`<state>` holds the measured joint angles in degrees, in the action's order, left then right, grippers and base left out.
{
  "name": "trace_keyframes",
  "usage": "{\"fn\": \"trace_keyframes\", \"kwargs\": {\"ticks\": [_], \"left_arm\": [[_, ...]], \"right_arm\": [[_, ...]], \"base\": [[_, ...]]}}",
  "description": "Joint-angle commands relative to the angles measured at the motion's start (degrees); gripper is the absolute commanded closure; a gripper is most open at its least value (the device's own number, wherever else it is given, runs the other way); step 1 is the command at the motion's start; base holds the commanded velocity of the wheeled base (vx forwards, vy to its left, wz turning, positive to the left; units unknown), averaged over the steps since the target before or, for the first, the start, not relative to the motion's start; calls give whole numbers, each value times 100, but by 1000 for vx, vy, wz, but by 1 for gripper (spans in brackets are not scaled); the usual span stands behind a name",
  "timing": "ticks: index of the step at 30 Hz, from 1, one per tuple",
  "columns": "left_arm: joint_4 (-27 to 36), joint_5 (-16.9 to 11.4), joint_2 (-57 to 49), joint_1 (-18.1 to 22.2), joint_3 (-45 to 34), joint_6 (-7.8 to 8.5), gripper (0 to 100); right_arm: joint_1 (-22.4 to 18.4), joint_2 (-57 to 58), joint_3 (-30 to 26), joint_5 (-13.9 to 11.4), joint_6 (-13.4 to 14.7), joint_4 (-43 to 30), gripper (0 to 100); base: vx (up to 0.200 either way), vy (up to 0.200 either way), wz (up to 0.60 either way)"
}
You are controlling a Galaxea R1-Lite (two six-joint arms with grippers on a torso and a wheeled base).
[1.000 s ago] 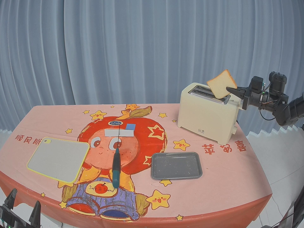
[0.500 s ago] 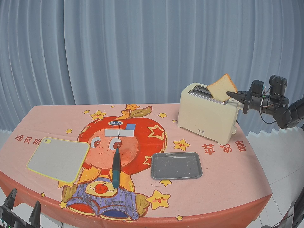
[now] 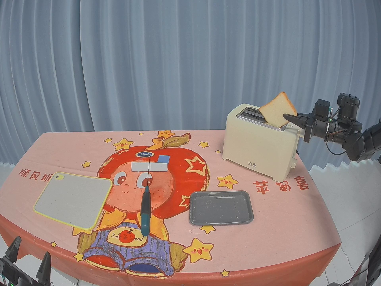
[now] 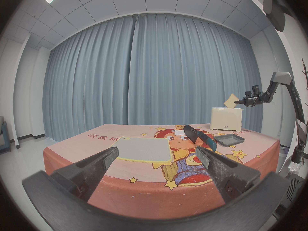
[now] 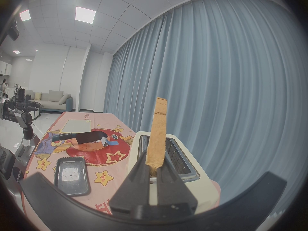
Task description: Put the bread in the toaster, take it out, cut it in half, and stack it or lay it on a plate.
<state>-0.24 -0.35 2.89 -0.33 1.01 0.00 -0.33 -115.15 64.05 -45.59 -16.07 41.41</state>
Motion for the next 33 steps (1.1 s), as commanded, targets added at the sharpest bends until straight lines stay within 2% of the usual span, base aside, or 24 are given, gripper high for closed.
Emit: {"fn": "trace_keyframes", "kwargs": {"ticks": [1,16,33], "left_arm": [[-2,0,1,-2,-101,0,0],[-2,0,1,-2,-101,0,0],[-2,0,1,-2,-101,0,0]], "right_arm": [[-2,-16,37,-2,-2,-1,100],[24,-78,248,50,25,-63,100],[24,-95,248,68,25,-63,100]], "base": [[0,0,0],[0,0,0],[0,0,0]]}}
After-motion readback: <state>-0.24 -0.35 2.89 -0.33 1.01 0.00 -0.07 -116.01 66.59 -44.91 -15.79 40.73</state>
